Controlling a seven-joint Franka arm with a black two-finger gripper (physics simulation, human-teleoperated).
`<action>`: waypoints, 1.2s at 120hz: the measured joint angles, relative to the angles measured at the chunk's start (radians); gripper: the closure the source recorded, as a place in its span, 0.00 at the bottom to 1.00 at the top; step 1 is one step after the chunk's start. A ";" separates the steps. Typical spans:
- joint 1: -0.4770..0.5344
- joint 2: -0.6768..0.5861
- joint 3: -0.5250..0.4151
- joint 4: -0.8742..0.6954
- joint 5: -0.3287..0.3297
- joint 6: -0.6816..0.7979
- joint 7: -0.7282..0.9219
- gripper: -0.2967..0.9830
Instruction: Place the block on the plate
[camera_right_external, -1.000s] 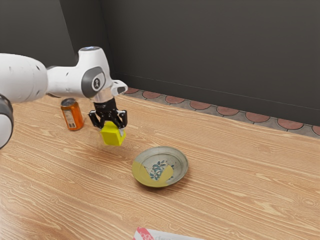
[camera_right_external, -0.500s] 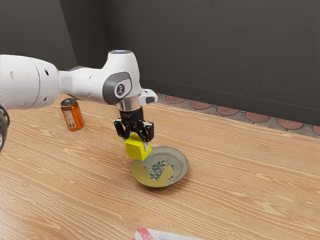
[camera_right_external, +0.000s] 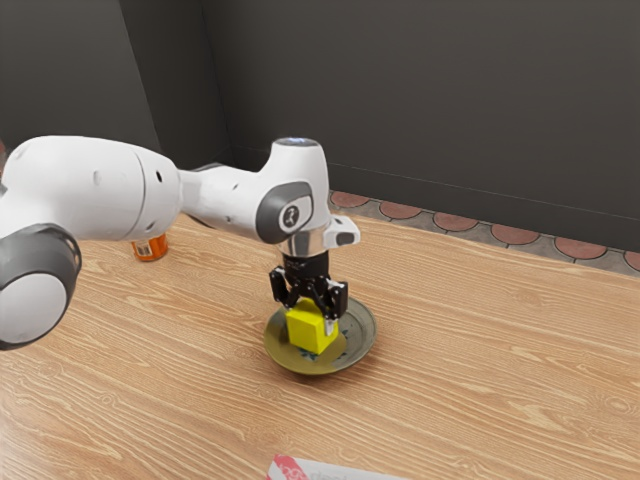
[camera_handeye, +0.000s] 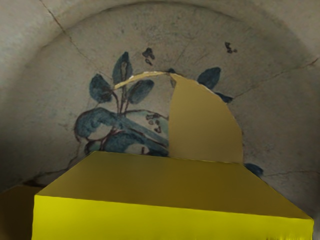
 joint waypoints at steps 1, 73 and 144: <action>0.000 0.000 0.000 0.000 0.000 0.000 0.000 0.41; 0.029 -0.170 0.045 -0.001 0.012 -0.053 0.053 0.24; 0.036 -0.407 0.074 0.086 0.145 -0.291 0.182 0.23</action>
